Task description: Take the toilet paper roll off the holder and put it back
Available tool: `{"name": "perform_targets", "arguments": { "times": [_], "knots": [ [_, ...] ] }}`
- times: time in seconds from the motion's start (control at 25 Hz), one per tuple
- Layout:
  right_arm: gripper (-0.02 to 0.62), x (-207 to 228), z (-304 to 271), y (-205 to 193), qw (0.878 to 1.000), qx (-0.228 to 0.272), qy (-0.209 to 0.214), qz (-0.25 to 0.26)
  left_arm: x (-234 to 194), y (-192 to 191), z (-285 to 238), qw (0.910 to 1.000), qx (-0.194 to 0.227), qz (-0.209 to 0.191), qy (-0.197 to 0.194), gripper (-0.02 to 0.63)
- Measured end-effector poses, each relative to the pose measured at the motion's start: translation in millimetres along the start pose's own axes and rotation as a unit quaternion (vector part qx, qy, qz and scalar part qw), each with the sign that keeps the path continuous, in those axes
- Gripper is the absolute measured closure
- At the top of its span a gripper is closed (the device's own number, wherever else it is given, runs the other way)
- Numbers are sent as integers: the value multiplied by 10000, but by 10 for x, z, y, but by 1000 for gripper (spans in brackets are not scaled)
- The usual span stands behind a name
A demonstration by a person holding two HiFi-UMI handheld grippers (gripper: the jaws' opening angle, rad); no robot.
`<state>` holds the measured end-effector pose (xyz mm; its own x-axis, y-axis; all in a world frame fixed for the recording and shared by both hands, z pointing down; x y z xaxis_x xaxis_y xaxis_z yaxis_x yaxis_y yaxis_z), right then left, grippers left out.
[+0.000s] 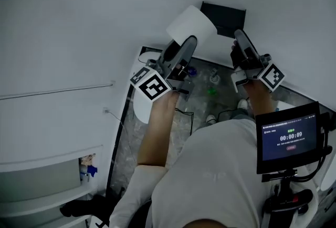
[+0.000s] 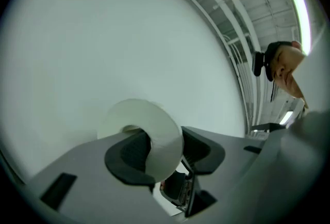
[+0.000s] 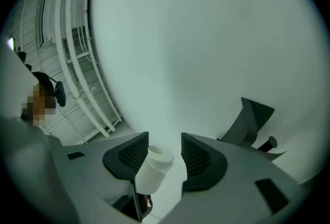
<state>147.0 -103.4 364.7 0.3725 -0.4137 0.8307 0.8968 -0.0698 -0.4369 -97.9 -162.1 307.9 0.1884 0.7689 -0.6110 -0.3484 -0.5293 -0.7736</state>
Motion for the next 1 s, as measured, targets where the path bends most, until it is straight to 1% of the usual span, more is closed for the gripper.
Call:
{"name": "perform_targets", "arguments": {
  "times": [0.08, 0.16, 0.28, 0.36, 0.48, 0.6, 0.68, 0.8, 0.88, 0.92, 1.0],
  "knots": [
    [391, -24, -49, -38, 9999, 71, 9, -102, 0, 174, -131, 9978, -537, -392, 62, 431],
    [391, -78, -145, -53, 9999, 51, 101, -117, 13, 331, -260, 9904, -1047, -897, 87, 431],
    [391, -163, -230, -69, 9997, 5, 205, -102, 21, 483, -420, 9723, -1800, -1491, 90, 431],
    [391, -200, -255, -84, 9997, -10, 232, -91, 1, 539, -507, 9558, -2333, -1789, 96, 431],
    [391, -257, -308, -133, 9995, -66, 292, -96, -47, 616, -568, 9261, -3063, -2199, 123, 431],
    [391, -316, -345, -234, 9990, -225, 373, -109, -111, 676, -545, 8959, -3634, -2550, 178, 431],
    [391, -347, -357, -319, 9984, -351, 421, -129, -145, 700, -507, 8710, -4024, -2812, 214, 431],
    [391, -358, -356, -422, 9976, -510, 448, -166, -195, 701, -483, 8273, -4596, -3222, 239, 431],
    [391, -348, -347, -455, 9972, -569, 446, -184, -239, 692, -502, 8007, -4893, -3447, 260, 431],
    [391, -344, -341, -462, 9972, -596, 428, -168, -262, 686, -510, 7894, -5026, -3515, 261, 431],
    [391, -336, -328, -472, 9972, -639, 363, -141, -296, 678, -497, 7712, -5281, -3547, 224, 431]
  ]
}}
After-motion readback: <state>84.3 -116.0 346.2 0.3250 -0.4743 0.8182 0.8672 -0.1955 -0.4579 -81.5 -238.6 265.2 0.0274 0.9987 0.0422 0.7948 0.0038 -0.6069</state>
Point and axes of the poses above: the fingertips, and each gripper's own axes: z backward along the fingers, x to its right, y out of its top, the point moved 8 cm from there along z, backward along the fingers, and after that the axes turned 4 degrees about -y, right-handed, at the moved point
